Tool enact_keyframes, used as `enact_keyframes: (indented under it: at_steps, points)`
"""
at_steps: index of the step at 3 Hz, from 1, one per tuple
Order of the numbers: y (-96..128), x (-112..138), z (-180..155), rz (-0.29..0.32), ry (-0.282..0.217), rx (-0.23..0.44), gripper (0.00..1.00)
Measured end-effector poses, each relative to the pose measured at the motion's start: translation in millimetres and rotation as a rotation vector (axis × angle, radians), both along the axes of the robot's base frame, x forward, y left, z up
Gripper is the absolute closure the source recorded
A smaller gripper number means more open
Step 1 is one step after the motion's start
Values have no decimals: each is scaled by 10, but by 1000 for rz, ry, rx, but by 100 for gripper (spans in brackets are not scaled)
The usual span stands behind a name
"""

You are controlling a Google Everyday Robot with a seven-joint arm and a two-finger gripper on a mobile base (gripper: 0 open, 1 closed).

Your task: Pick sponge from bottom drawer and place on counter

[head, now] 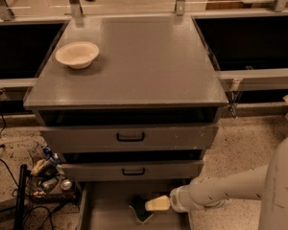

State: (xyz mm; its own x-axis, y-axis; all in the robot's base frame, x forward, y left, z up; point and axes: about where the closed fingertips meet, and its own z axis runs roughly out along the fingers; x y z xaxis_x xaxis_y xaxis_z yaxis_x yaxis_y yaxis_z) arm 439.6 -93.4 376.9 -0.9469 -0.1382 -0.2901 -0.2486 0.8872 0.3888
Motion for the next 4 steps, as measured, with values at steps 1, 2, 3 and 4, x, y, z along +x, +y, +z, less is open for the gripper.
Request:
enact_keyframes:
  at_steps: [1,2,3,4]
  points:
    - [86,54,-97,-22,5,35,0]
    - [250,126,-193,-31,7,86,0]
    - [251,125,-194,-31,8,86,0]
    - [313,118,-317,-30,19,67,0]
